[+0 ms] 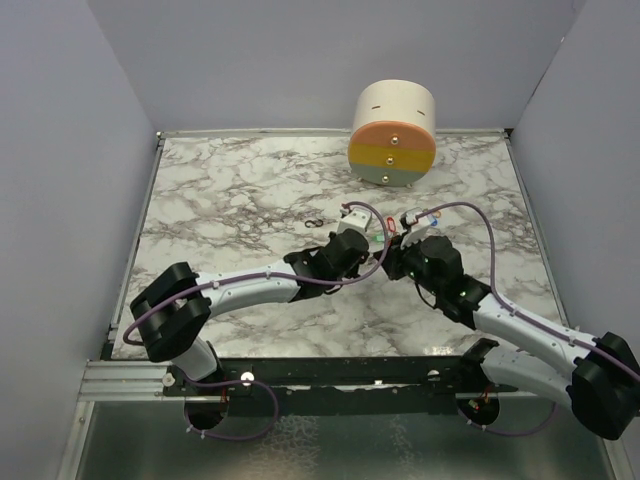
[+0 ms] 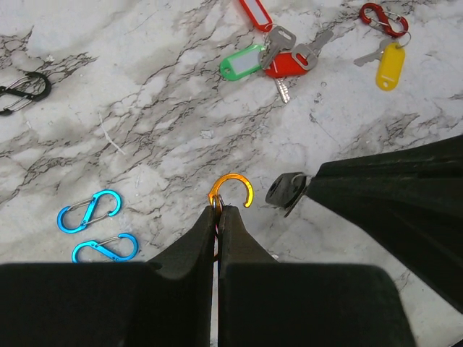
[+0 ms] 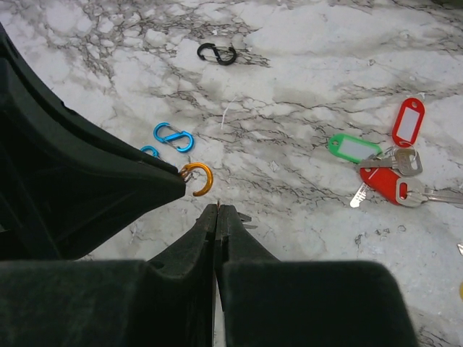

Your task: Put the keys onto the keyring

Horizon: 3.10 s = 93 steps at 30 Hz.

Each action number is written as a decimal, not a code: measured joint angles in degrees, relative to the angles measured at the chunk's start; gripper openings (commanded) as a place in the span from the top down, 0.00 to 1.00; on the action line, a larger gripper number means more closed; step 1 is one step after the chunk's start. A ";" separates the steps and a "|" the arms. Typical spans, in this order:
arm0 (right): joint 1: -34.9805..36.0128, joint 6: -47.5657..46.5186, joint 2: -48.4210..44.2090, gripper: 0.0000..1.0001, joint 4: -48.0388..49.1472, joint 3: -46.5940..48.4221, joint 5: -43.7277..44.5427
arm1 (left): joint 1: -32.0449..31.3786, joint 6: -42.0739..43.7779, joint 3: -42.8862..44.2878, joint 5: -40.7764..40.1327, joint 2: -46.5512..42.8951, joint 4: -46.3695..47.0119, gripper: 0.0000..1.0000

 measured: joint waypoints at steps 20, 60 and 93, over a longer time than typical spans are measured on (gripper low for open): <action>3.28 -1.62 4.46 0.99 2.54 0.00 -0.39 | 0.37 0.37 1.95 2.38 1.07 0.57 1.00; 3.69 -1.79 5.42 0.99 2.54 0.00 2.75 | 0.37 0.79 1.81 5.05 1.03 0.57 1.00; 3.80 -1.70 3.30 0.99 1.92 0.00 7.80 | 0.59 0.98 -2.38 7.39 -3.72 0.39 0.30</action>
